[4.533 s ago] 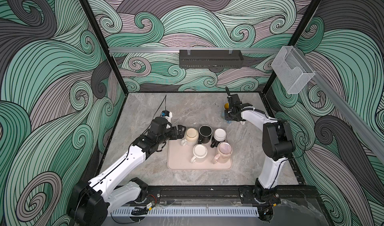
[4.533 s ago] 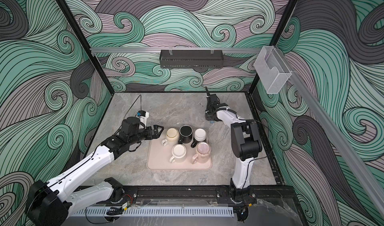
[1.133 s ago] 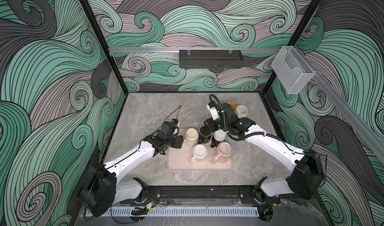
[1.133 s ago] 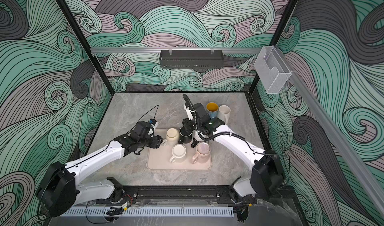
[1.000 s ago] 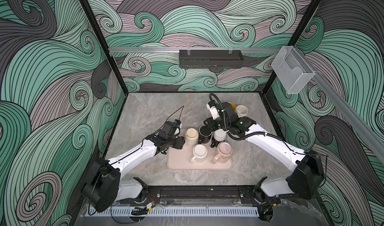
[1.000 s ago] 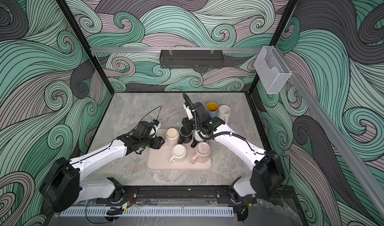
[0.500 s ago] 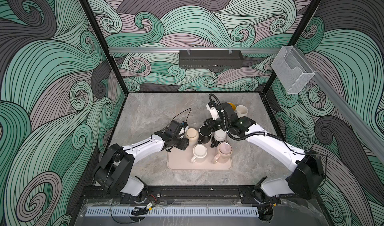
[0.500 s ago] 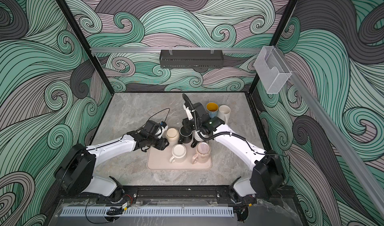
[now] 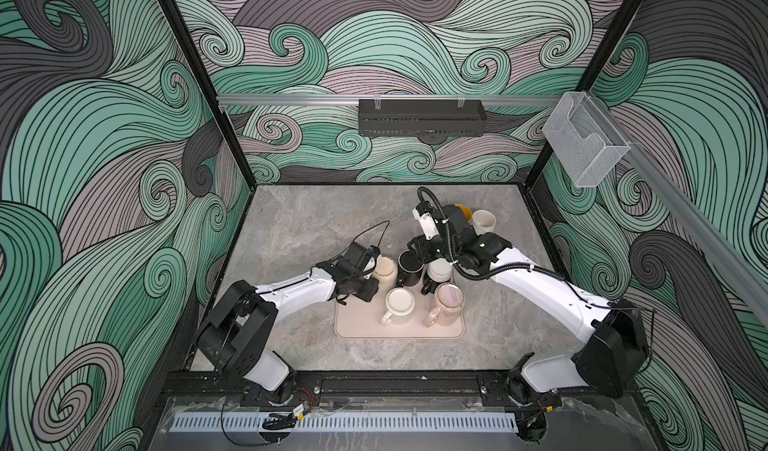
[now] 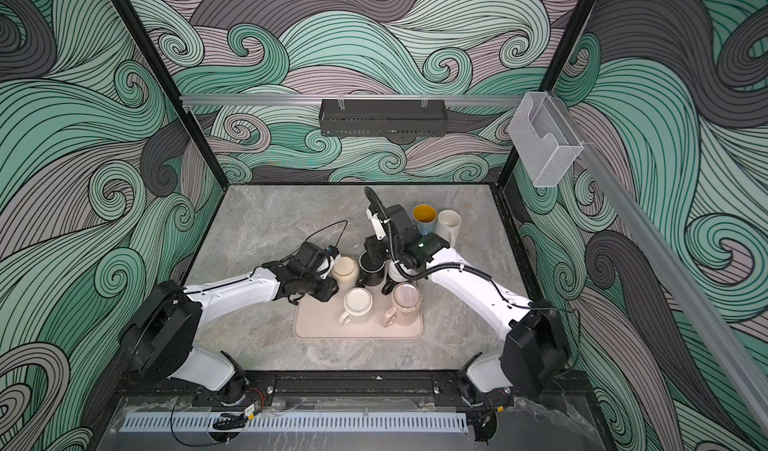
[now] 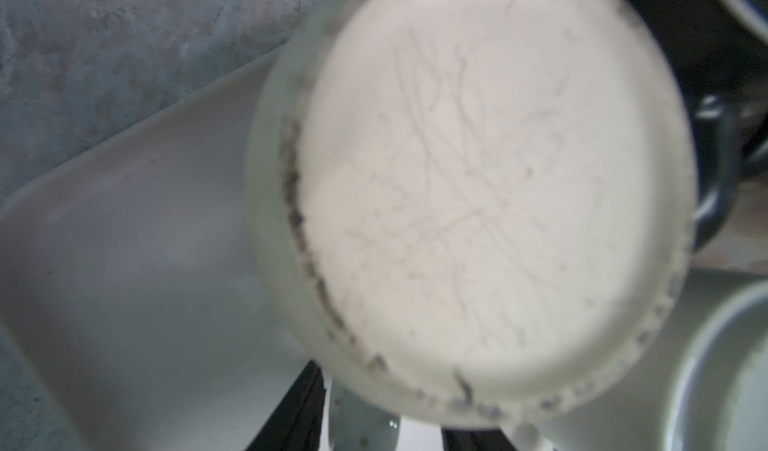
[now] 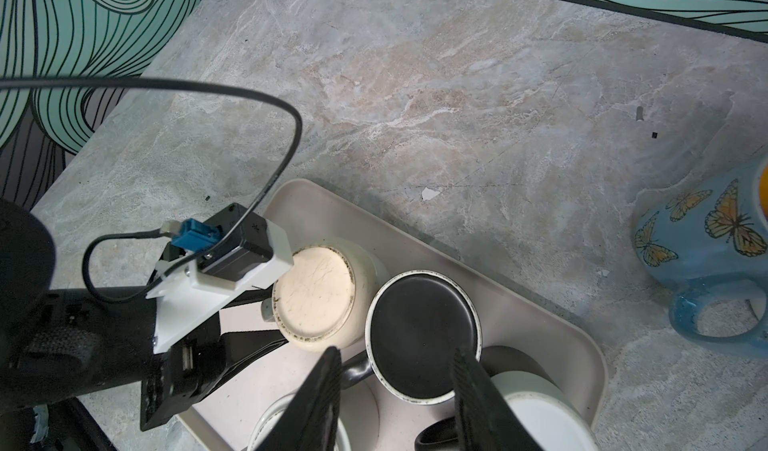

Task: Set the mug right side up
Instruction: 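Grasp the upside-down cream speckled mug by its base with the left gripper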

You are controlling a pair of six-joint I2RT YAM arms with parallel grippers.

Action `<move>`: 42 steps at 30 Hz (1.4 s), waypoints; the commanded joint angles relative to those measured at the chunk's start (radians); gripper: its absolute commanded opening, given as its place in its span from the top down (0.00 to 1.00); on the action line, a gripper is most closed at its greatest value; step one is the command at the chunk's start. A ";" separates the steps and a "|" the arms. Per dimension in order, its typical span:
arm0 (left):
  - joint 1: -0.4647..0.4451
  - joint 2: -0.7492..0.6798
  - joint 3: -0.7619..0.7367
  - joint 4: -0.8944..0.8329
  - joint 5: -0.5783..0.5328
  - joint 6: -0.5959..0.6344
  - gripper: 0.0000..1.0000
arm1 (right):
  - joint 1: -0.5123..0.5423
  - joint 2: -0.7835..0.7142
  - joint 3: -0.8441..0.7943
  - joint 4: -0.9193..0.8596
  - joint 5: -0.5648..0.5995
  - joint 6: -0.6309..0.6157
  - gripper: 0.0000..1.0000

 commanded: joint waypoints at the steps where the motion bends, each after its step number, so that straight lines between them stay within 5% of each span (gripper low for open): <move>1: -0.017 0.019 0.041 -0.027 -0.065 0.031 0.55 | 0.006 0.002 0.003 0.004 0.009 0.001 0.55; 32: -0.039 0.051 0.058 -0.020 -0.073 0.038 0.73 | 0.005 -0.023 -0.032 0.026 0.032 0.015 0.55; 42: -0.039 0.037 0.056 -0.018 -0.064 0.037 0.90 | 0.006 -0.030 -0.038 0.028 0.031 0.022 0.55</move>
